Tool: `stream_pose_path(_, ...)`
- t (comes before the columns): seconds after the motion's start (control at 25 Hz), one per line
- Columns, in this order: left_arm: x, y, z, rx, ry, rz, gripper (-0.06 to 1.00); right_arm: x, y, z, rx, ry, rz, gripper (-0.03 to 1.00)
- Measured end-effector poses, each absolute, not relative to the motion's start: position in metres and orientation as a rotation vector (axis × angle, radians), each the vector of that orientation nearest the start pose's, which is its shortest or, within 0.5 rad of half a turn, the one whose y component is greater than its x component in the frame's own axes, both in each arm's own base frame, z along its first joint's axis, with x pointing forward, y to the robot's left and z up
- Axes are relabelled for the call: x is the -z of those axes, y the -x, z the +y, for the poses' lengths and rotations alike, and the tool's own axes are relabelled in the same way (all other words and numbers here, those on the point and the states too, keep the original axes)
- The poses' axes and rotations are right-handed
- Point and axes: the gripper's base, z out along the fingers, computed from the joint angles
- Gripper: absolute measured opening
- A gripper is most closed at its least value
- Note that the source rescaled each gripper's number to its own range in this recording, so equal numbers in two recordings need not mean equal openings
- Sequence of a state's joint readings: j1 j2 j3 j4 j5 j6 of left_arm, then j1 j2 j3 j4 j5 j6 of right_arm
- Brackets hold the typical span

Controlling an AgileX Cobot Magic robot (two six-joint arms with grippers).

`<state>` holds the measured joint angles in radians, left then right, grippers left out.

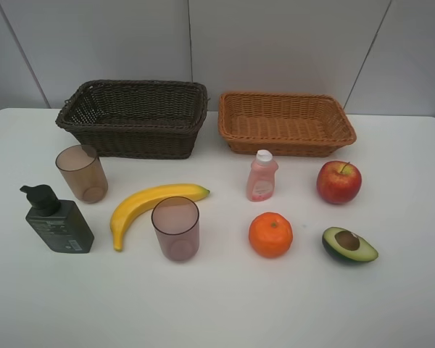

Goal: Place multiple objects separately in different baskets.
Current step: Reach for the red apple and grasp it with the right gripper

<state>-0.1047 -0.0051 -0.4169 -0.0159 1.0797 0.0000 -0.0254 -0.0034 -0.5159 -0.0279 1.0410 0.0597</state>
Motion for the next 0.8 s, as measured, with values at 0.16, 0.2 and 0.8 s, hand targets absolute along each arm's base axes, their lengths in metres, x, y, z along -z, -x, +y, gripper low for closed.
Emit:
stream_pose_path(0.16,-0.2524,-0.0020,-0.0015,0.081,-0.112,2.139,1.00,-0.2833,0.0066,-0.0020,0.011,-0.087,2.003,0.99)
stream_pose_path(0.2,-0.2524,-0.0020,-0.0015,0.081,-0.112,2.139,1.00,-0.2833,0.0066,-0.0020,0.011,-0.087,2.003,0.99)
stream_pose_path(0.8,-0.2524,-0.0020,-0.0015,0.081,-0.112,2.139,1.00,-0.2833,0.0066,-0.0021,0.010,-0.090,2.003,0.99)
